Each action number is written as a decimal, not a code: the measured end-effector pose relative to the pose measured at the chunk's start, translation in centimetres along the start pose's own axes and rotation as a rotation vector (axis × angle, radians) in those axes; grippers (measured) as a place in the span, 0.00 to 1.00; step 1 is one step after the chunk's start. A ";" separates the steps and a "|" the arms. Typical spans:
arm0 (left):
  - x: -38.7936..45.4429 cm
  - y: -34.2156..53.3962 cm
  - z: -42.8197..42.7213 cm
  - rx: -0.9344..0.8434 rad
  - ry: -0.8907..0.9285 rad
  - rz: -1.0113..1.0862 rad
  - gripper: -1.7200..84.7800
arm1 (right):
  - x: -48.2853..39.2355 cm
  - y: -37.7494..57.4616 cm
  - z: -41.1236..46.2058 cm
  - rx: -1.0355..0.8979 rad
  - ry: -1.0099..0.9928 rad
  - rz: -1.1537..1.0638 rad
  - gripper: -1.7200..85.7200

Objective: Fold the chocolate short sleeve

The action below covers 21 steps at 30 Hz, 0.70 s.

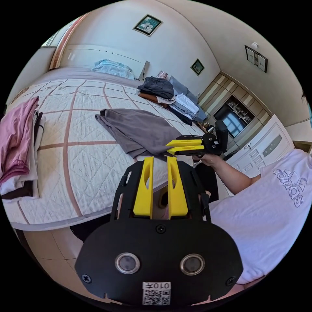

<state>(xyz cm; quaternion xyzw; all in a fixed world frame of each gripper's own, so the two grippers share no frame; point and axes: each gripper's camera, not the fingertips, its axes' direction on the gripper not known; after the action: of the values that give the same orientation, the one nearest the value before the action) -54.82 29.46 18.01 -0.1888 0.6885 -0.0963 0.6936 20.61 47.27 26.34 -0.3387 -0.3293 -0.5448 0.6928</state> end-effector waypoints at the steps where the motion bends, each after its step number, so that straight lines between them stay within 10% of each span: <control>1: -0.3 0.1 -0.6 0.011 -0.013 -0.005 0.09 | 0.7 0.2 0.8 -0.032 -0.011 0.012 0.08; 7: -2.1 1.5 -5.1 0.089 -0.083 -0.061 0.09 | 2.1 1.0 1.2 -0.031 -0.046 -0.002 0.14; 21: -15.0 14.7 -24.0 0.489 -0.168 -0.537 0.13 | 5.7 -18.3 14.5 0.220 -0.824 0.348 0.26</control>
<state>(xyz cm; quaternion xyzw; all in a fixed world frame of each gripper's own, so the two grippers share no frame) -80.97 45.66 26.44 -0.1988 0.5119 -0.4205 0.7222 2.50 53.02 41.07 -0.5019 -0.5714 -0.2022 0.6170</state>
